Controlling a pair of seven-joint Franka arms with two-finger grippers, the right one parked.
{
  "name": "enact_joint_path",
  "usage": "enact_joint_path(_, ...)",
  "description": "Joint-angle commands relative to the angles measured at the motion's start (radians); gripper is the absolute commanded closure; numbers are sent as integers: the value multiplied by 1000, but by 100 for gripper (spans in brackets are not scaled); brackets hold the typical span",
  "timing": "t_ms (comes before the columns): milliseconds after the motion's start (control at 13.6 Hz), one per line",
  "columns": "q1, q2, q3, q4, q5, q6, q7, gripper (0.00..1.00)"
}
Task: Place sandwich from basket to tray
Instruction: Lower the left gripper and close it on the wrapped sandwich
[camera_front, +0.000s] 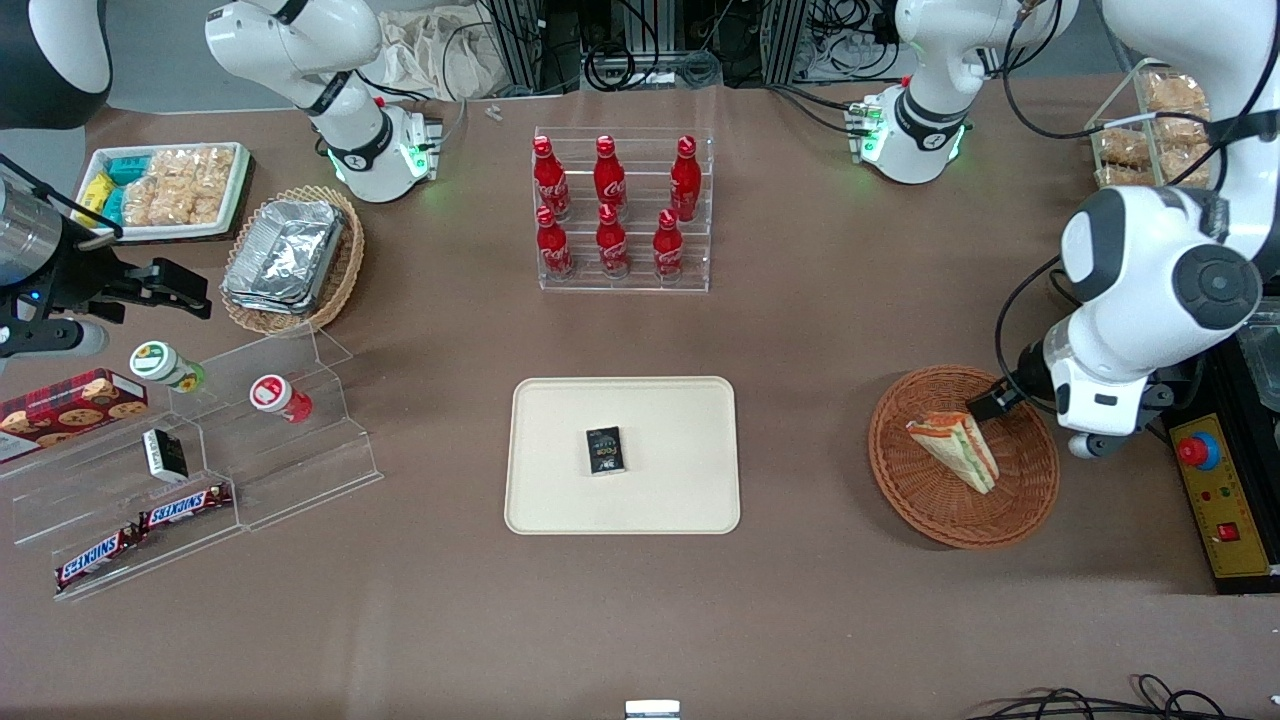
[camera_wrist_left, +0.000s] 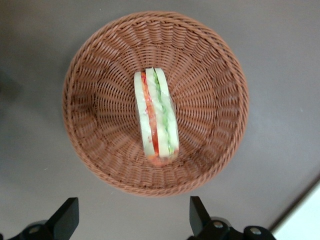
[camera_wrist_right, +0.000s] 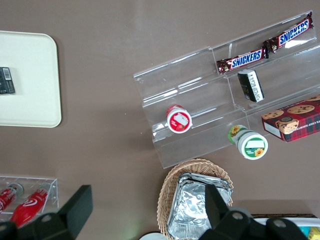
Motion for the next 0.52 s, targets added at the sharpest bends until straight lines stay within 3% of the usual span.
enact_joint_path(0,6,61,-3,-13,-3,89,-65,1)
enact_joint_path(442,4,153,-3,-62,3,270,-125,0)
